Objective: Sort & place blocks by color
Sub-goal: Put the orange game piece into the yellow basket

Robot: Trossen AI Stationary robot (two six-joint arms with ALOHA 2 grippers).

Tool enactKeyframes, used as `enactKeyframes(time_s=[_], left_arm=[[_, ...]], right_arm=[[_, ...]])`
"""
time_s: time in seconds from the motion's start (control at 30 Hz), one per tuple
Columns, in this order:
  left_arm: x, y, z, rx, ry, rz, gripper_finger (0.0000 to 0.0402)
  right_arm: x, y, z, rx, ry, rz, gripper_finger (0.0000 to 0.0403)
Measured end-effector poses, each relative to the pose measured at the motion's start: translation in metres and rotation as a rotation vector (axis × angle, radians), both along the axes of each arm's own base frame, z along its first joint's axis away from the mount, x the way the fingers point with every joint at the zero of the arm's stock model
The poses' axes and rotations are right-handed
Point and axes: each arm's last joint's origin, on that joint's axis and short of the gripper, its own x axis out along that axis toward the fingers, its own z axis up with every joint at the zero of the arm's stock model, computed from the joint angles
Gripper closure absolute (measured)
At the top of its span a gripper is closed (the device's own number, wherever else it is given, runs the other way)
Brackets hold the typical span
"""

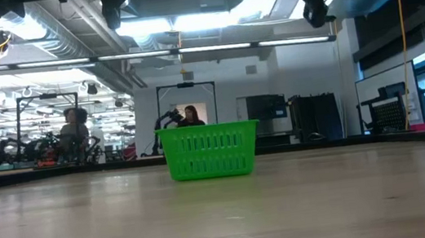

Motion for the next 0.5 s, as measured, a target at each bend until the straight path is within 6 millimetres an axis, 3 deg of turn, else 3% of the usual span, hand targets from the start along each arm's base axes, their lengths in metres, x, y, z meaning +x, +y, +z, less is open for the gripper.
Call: enactKeyframes(time_s=[0.2,0.37,0.5], left_arm=[[0.0,0.0,0.0,0.0,0.0,0.0,0.0235],[0.0,0.0,0.0,0.0,-0.001,0.0,0.0235],[0.0,0.0,0.0,0.0,0.0,0.0,0.0235]], right_arm=[[0.003,0.032,0.0,0.343,0.142,0.211,0.0187],[0.007,0.08,0.008,0.472,0.47,0.372,0.0187],[0.007,0.115,0.008,0.596,0.779,0.382,0.0187]])
